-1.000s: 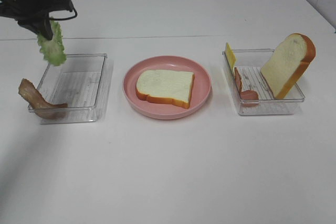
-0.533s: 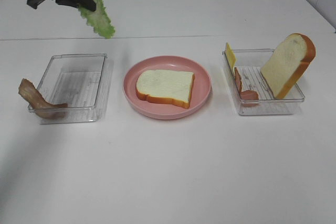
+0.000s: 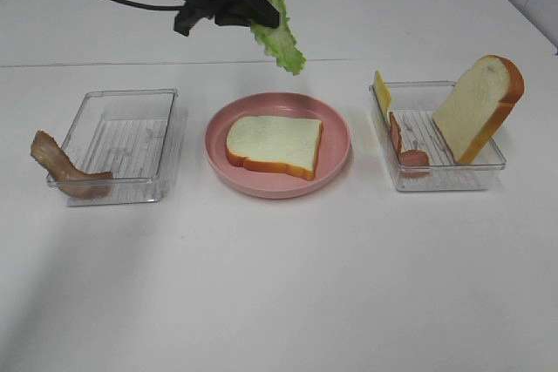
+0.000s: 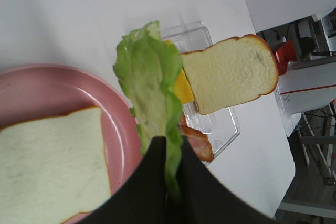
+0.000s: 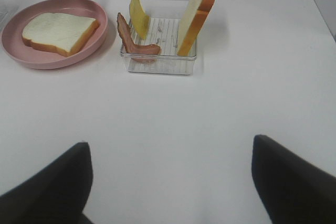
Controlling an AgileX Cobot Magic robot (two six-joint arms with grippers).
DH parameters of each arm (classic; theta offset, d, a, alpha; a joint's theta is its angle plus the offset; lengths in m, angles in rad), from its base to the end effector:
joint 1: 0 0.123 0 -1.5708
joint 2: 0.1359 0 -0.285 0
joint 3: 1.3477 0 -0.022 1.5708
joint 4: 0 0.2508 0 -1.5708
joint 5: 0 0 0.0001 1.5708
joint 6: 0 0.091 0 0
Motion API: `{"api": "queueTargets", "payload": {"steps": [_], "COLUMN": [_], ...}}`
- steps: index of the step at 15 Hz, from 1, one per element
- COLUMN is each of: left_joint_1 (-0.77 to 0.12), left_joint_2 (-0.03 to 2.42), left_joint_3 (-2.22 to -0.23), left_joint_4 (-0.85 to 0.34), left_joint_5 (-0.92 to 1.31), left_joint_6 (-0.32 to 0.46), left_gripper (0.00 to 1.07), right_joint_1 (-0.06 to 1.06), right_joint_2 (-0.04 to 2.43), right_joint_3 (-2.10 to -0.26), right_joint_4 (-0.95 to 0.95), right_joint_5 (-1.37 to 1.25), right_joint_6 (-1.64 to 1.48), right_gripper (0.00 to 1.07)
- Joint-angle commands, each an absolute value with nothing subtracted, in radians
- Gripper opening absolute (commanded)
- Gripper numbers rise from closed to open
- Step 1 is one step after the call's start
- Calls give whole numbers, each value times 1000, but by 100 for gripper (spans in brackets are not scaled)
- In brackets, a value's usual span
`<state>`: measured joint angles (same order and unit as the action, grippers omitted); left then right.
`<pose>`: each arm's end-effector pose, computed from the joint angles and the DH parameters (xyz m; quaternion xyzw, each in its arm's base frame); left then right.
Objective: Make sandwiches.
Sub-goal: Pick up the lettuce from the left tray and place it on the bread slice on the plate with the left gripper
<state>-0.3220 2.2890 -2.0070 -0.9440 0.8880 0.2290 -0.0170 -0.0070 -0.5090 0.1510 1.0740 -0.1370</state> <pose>0.4689 -0.2168 0.2315 0.0492 0.8842 -0.4212 0.1958 -0.0078 0.0122 0.2794 -0.0550 0.8483 0.0350 0.5254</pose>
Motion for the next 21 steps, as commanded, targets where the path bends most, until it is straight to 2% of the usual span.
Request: {"api": "queueTargets", "payload": {"steps": [1, 5, 14, 17, 18, 20, 21], "left_joint_1": [-369, -386, -386, -383, -383, -383, -383], "left_joint_2": [2333, 2401, 2439, 2439, 2439, 2439, 2439], "left_joint_3": [-2010, -2010, -2010, -2012, -2012, -2012, -2014], "left_joint_4": [-965, -954, -746, -700, -700, -679, -673], "left_joint_5": [861, 887, 920, 929, 929, 923, 923], "left_joint_6": [236, 235, 224, 224, 224, 224, 224], "left_gripper": [0, 0, 2, 32, 32, 57, 66], "right_joint_1": [-23, -23, -23, -23, -23, -23, -23], "right_joint_2": [-19, -19, -19, -19, -19, -19, -19], "right_joint_3": [-506, -506, -506, -506, -506, -506, -506], "right_joint_4": [148, 148, 148, 148, 148, 148, 148], "right_joint_5": [1065, 1065, 1065, 1065, 1065, 1065, 1065], "right_joint_6": [-142, -142, -142, -142, -142, -142, -142], "right_gripper": [78, 78, 78, 78, 78, 78, 78]}}
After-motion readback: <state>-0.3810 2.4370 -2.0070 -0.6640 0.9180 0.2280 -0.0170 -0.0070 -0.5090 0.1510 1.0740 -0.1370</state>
